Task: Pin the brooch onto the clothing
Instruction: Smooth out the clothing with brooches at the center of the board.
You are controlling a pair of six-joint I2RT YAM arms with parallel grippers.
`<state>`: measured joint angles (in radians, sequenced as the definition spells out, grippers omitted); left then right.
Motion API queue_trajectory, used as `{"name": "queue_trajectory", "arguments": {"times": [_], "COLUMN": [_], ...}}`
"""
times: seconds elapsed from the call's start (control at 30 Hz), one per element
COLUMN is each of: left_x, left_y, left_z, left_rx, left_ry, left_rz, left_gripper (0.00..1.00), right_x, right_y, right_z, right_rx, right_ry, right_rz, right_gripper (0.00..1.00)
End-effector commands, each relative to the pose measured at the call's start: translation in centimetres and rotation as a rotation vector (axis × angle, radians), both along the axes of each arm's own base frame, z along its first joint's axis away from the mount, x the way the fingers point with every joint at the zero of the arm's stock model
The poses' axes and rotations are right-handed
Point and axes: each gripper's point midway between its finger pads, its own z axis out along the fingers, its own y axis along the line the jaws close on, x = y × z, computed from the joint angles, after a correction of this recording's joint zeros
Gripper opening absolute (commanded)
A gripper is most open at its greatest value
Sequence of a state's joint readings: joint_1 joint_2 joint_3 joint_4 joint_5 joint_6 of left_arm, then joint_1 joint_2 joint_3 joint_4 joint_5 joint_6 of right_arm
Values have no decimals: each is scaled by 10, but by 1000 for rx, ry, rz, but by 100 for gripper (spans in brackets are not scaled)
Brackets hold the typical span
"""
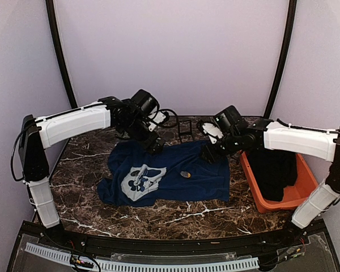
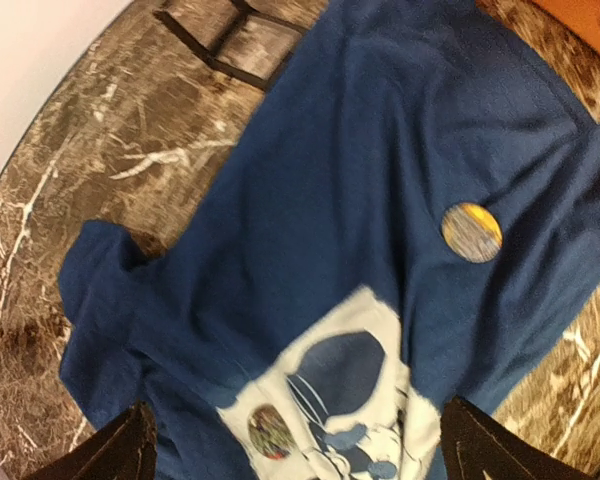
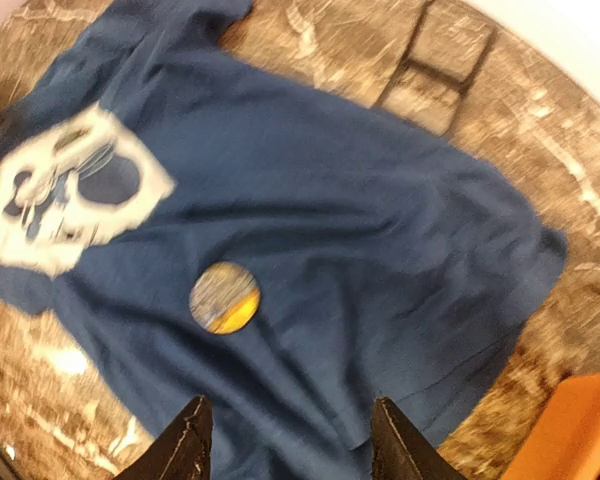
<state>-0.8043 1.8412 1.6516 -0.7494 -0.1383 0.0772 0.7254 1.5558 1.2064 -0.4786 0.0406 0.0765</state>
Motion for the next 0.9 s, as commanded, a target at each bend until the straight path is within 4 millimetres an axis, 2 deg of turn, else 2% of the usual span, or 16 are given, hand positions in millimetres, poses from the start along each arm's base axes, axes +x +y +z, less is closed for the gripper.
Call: {"name": "queue_trajectory", "arguments": {"times": [0.0,0.03,0.07,0.1,0.17,0.33,0.5,0.77,0.87], "left_x": [46,55,62,71,84,105,111,118,119], "left_y": [7,4,5,4,1,-6,-13,-7,-2], "left_z": [-8,-2,-19,-17,-41,-68,-94,-113,-121], "left_rx": [-61,-58,-27,-21,3,-2,-1,57,93], "left_ry": [57,30,45,26,44,39,55,35,33], "left_rz": [59,57,63,67,78,88,83,92,98], "left_gripper": [99,99,99,99,99,99,99,99,99], "right_x": [-41,-46,-51,-55,-63,-78,-88,-84,-92], "right_y": [-5,-5,-5,-5,-6,-24,-40,-41,-44], "right_z": [-34,-39,-44,-49,-59,-91,-114,-158,-170], "right_rx": [-28,-29,-34,-41,-63,-144,-196,-301,-333], "right_ry": [95,106,117,128,153,237,287,345,400], "right_rz": [-7,-2,2,5,7,-53,-100,-115,-112], "right_gripper": [51,51,51,50,50,49,49,48,42]}}
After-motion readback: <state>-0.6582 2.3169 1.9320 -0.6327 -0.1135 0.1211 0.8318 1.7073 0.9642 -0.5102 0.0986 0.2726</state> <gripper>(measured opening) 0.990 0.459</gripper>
